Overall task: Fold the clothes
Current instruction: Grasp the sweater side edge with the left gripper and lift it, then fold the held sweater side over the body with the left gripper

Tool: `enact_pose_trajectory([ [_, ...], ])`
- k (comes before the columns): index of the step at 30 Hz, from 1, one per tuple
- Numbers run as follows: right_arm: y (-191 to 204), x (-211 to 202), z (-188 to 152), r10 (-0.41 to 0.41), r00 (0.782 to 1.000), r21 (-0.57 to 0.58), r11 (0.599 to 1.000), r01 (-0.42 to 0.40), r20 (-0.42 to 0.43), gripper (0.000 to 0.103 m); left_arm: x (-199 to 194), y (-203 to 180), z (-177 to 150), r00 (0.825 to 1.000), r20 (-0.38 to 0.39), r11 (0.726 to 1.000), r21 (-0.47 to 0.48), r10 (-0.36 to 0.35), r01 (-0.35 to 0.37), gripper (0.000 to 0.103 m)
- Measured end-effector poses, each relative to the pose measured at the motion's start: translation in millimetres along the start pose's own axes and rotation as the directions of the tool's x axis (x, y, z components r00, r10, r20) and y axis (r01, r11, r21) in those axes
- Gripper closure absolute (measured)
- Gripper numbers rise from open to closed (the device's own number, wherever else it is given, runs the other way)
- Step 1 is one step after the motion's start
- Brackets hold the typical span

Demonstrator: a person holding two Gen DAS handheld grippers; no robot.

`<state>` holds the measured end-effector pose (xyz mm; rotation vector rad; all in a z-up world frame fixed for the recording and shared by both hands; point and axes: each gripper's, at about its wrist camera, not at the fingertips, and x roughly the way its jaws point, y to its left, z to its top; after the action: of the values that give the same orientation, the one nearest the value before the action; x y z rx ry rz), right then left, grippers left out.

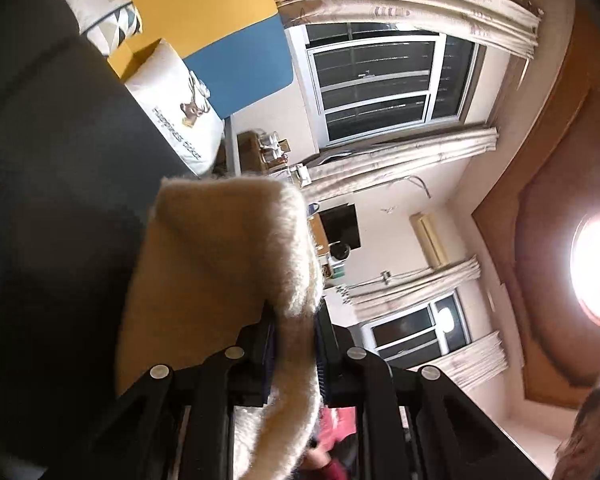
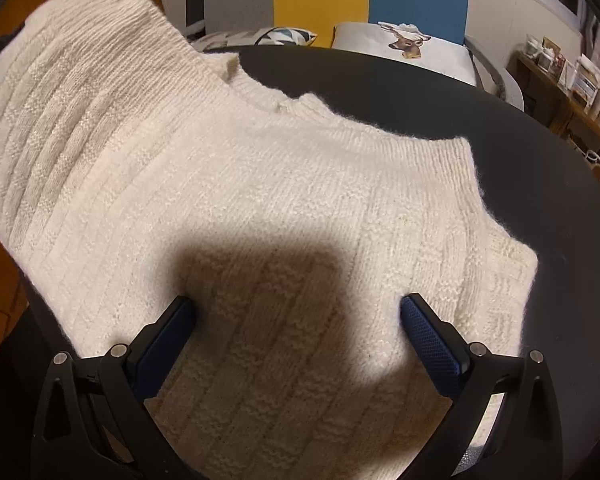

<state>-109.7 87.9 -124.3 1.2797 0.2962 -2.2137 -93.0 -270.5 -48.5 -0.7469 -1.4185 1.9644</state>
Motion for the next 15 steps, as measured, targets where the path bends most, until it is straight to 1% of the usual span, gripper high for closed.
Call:
enact_pose_trajectory([
  [3,-1.7,1.4,-1.3,0.018,1.000,0.027,0.999,-0.019,0.014,0.000,30.7,-11.4,-9.3,1.000,-0.008,1.000,-0.022,-0.007,0.007,0.088],
  [8,-2.2,-2.6,-0.9,0.048,0.998,0.051,0.997,-0.051,0.046,0.000,89.6,-23.1,-25.2,0.998,-0.049,0.997,-0.063,0.032,-0.035,0.088],
  [11,-12.0,-7.8,-0.7,0.099,0.991,0.098,0.989,-0.107,0.086,0.000,128.5,-23.7,-40.2,0.994,-0.091,0.996,-0.068,0.060,-0.066,0.088],
  [15,-22.1,-16.8,-5.3,0.174,0.975,0.145,0.970,-0.194,0.139,0.000,172.7,-18.6,-56.2,0.988,-0.131,0.993,-0.080,0.078,-0.089,0.088],
])
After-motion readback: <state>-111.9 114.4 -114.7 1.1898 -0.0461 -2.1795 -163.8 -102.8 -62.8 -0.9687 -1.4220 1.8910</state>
